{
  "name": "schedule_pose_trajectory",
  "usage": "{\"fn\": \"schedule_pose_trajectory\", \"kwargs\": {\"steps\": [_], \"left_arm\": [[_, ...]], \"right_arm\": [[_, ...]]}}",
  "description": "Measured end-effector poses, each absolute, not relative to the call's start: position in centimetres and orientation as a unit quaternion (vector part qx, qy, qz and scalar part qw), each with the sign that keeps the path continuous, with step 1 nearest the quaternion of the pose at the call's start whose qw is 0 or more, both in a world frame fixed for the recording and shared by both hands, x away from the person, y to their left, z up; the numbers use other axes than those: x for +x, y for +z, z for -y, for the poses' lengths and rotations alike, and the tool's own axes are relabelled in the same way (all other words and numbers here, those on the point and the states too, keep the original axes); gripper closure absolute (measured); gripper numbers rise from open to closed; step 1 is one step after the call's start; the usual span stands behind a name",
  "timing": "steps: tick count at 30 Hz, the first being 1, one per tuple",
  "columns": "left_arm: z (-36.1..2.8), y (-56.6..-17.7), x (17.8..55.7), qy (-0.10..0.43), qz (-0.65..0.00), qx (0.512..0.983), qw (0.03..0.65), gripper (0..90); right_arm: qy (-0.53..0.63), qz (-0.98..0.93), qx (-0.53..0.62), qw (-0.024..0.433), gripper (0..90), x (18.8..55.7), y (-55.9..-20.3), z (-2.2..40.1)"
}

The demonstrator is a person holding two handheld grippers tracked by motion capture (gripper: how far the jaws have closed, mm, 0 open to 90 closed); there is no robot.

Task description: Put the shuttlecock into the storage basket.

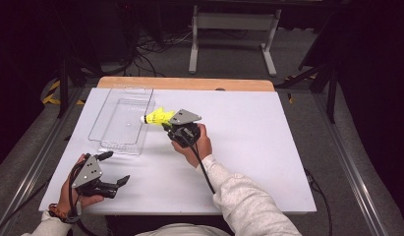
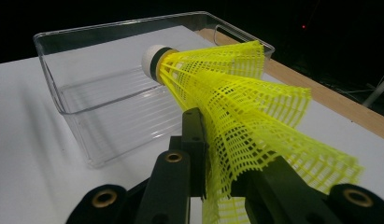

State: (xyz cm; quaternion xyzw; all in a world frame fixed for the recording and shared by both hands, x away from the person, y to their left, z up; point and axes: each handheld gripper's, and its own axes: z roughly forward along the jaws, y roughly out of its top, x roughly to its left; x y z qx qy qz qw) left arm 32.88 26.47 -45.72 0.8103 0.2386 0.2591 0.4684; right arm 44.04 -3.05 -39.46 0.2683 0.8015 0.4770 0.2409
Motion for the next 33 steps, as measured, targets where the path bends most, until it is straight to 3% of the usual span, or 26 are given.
{"fn": "schedule_pose_trajectory", "kwargs": {"steps": [33], "left_arm": [[-26.5,-45.7,32.9,0.259,-0.237,0.811,0.468,5.7]], "right_arm": [[0.482,-0.807,0.248,0.235,83.1,44.1,-38.8,0.7]]}}
